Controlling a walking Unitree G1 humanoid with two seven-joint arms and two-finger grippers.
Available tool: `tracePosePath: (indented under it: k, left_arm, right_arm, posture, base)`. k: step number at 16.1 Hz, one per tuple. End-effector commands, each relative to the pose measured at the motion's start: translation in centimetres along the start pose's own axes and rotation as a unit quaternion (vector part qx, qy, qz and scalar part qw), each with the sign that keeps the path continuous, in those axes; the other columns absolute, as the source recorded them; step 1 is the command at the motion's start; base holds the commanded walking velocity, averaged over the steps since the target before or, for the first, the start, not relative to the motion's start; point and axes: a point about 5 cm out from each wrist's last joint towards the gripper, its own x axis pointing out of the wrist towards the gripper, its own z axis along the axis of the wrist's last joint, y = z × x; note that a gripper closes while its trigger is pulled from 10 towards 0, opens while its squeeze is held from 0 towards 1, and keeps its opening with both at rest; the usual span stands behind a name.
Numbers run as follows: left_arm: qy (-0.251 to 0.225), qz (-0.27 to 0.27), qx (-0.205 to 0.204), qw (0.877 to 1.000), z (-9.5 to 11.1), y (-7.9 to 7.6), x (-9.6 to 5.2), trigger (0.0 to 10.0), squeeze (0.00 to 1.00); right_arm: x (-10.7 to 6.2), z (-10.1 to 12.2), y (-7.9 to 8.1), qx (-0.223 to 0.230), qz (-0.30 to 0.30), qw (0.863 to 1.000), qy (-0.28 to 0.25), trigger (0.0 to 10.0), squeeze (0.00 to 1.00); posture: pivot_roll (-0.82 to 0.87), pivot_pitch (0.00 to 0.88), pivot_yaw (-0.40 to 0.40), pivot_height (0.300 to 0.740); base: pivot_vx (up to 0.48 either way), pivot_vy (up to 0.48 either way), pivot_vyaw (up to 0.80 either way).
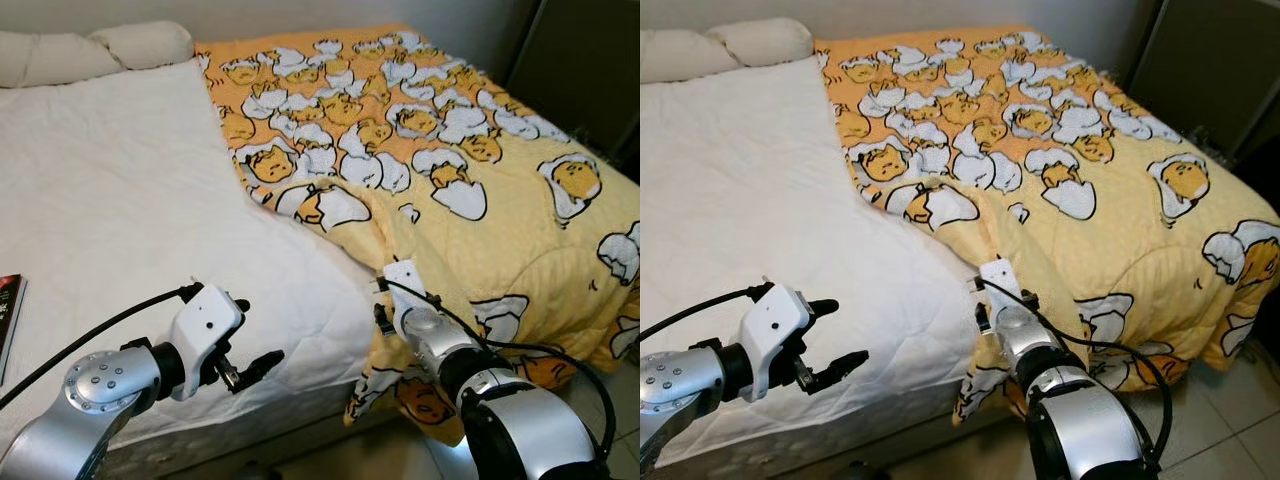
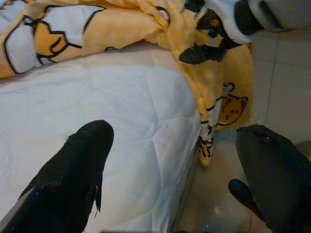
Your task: Clean up the room
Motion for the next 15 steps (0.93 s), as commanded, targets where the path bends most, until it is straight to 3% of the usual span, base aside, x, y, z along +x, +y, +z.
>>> tracePosePath:
  k: [1,9,15]
  left_arm:
    - [0.005,-0.004,0.004,1.0,0.2,-0.1,-0.5,10.0,0.0]
    - [0.042,0.008,-0.003,0.999,0.1,-0.7,-3.8,10.0,0.0]
    - [0.036,0.021,-0.015,0.999,0.2,-0.7,-3.3,10.0,0.0]
  right_arm:
    - [0.0,0.9,-0.7,0.003,-0.006,1.0,-0.011,0.0,0.0]
    - [0.1,1.6,-1.6,0.036,0.003,0.999,-0.032,0.0,0.0]
    - [0.0,2.0,-1.5,0.038,0.006,0.998,-0.043,0.0,0.0]
  posture:
    - [0.15,0.093,0.022,0.74]
    - [0.24,0.201,0.033,0.74]
    - [0.21,0.152,0.02,0.74]
  base:
    - [0.0,0.0,0.0]
    - [0.0,0.0,0.0]
    - [0.0,0.0,0.0]
